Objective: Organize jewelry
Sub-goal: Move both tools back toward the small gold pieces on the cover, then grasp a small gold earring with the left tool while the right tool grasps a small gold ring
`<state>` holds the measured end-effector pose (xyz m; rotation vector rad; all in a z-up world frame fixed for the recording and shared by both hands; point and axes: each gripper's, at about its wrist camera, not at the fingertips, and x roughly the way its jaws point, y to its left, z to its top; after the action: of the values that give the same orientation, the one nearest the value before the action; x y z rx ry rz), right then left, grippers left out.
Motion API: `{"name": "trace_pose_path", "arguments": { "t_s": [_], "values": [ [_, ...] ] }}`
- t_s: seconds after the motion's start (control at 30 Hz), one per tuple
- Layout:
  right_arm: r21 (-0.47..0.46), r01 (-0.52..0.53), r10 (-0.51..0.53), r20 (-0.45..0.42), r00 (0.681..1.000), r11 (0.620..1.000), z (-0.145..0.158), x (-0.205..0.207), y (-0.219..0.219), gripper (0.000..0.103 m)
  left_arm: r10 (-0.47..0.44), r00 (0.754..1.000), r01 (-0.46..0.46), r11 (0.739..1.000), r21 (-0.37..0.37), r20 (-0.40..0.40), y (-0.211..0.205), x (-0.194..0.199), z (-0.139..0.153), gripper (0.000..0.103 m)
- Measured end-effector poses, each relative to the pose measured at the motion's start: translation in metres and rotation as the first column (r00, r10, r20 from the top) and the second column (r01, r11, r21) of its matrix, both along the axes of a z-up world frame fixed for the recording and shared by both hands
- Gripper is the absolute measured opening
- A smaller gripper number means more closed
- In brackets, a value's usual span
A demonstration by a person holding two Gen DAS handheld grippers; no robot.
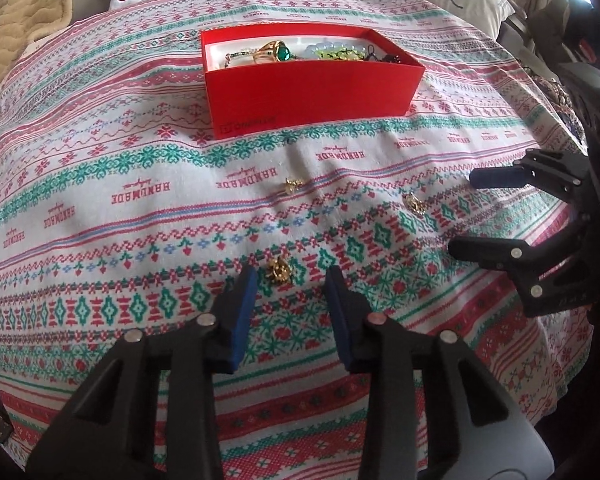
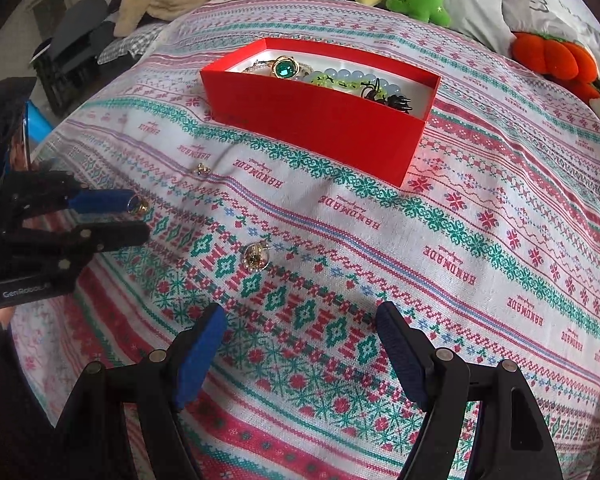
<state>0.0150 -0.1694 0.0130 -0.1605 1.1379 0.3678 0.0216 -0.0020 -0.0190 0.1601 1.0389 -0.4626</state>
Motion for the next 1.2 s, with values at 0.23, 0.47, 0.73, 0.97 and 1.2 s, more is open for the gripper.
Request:
{"name": "trace_pose_path", "arguments": {
  "t_s": [0.23,0.47,0.73,0.97,1.2],
  "values": [
    [-0.002,-0.004,0.004,0.003,1.000,1.000,-0.001,0.000,0.002,0.079,0.026,1.000,-0.026,0.999,0.034,0.011,-0.004,0.007,-0.001,0.016],
    [0.020,-0.016,0.016,0.012,1.000,1.000,-0.001,0.002,0.010,0.079,0.032,0.999,-0.032,0.999,0.043,0.013,-0.002,0.003,0.001,0.015],
    [0.046,-0.092,0.090,0.040,0.995,0.995,-0.006,0.015,0.017,0.058,0.039,0.999,-0.040,0.999,0.034,0.004,0.004,-0.002,0.001,0.015],
    [0.054,-0.153,0.148,0.076,0.986,0.987,-0.008,0.020,0.011,0.044,0.032,0.999,-0.032,0.999,0.033,0.000,0.008,-0.003,0.001,0.015],
    [-0.004,-0.208,0.207,0.109,0.972,0.978,-0.010,0.014,0.020,0.039,0.032,0.999,-0.032,0.999,0.037,0.000,0.007,-0.001,0.001,0.015]
  ]
}}
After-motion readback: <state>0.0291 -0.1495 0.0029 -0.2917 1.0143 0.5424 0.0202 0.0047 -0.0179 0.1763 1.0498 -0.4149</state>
